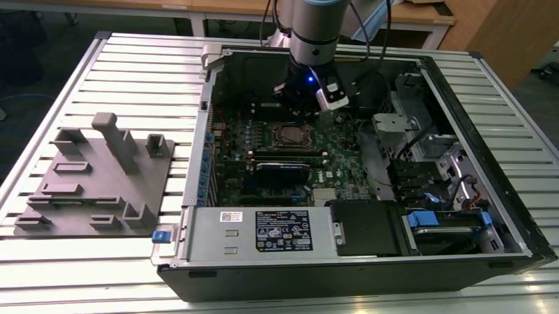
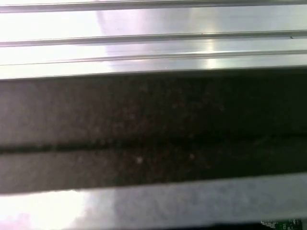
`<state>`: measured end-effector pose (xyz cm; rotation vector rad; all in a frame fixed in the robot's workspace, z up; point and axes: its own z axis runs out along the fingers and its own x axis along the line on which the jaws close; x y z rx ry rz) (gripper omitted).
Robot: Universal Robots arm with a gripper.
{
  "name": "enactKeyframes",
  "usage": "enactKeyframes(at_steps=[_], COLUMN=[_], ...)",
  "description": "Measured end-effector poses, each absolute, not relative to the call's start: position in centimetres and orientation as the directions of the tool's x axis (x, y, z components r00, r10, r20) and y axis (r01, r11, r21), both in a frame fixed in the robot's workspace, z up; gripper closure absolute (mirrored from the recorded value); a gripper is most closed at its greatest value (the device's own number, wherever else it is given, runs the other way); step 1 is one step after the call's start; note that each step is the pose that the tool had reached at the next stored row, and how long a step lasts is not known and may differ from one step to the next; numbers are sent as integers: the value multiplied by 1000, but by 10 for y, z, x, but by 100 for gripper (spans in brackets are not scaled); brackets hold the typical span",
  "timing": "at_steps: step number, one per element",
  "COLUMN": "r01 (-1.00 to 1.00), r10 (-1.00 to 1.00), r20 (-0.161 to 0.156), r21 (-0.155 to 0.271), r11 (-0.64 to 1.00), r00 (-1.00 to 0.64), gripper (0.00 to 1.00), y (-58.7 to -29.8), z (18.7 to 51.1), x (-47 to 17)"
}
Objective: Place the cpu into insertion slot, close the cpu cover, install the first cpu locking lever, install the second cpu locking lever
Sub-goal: 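Install the first cpu locking lever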
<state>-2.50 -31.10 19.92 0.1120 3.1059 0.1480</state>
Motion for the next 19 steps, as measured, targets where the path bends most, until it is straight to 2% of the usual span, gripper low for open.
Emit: enactKeyframes(at_steps=[19], r01=[70], r10=[73], r20=[-27], r21=[94], r11=[993], r00=[-997], gripper=[89], y=[-311], z=[200], x=[-25])
